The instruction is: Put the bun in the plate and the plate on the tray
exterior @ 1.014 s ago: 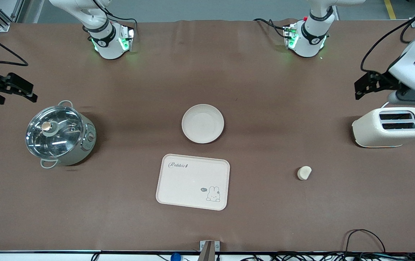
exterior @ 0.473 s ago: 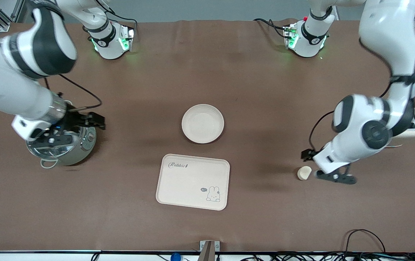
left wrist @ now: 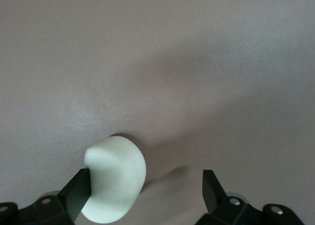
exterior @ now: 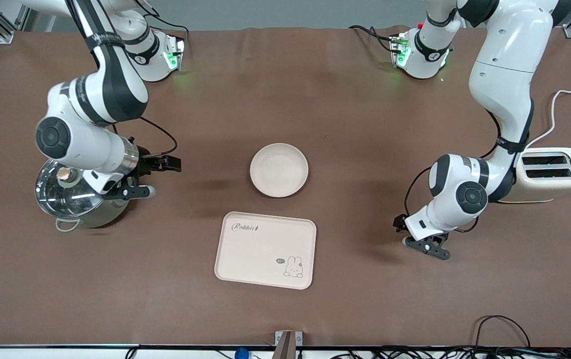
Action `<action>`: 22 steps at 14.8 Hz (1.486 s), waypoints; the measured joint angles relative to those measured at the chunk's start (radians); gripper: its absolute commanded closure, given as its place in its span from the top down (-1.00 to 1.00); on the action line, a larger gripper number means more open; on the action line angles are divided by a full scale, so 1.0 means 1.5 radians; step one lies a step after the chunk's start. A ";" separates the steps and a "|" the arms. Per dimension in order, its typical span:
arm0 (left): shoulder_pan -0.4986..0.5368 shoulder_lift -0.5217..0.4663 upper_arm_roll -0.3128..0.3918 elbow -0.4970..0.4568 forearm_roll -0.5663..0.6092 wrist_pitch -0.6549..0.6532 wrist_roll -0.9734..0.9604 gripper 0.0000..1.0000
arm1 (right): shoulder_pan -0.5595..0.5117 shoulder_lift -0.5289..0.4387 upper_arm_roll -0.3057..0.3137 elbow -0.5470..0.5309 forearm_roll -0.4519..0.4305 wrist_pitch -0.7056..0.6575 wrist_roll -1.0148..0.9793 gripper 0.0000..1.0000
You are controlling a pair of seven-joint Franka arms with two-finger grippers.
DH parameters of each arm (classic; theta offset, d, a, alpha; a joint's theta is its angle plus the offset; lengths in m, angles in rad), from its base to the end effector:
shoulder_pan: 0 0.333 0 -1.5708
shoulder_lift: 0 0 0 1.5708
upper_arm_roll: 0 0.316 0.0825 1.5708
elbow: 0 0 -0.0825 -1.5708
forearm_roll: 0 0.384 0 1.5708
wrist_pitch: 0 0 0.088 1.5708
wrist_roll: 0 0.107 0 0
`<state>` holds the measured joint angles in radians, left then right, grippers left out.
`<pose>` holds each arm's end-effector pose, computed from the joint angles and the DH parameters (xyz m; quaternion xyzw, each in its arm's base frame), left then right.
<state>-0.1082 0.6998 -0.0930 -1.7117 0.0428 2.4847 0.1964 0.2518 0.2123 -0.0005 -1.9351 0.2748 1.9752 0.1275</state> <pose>0.6676 -0.1299 0.1919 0.9786 -0.2017 0.0383 0.0159 0.5612 0.1619 0.3658 -0.9890 0.0033 0.1064 0.1026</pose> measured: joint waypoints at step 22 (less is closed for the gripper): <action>-0.050 -0.063 -0.221 0.085 -0.001 -0.200 -0.474 -0.99 | 0.177 -0.106 0.003 -0.196 0.078 0.178 0.204 1.00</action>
<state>-0.1834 0.6056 -0.4244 -1.5842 0.0409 2.1851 -0.5152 0.5170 0.0538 0.0035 -2.2295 0.3924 2.2420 0.4338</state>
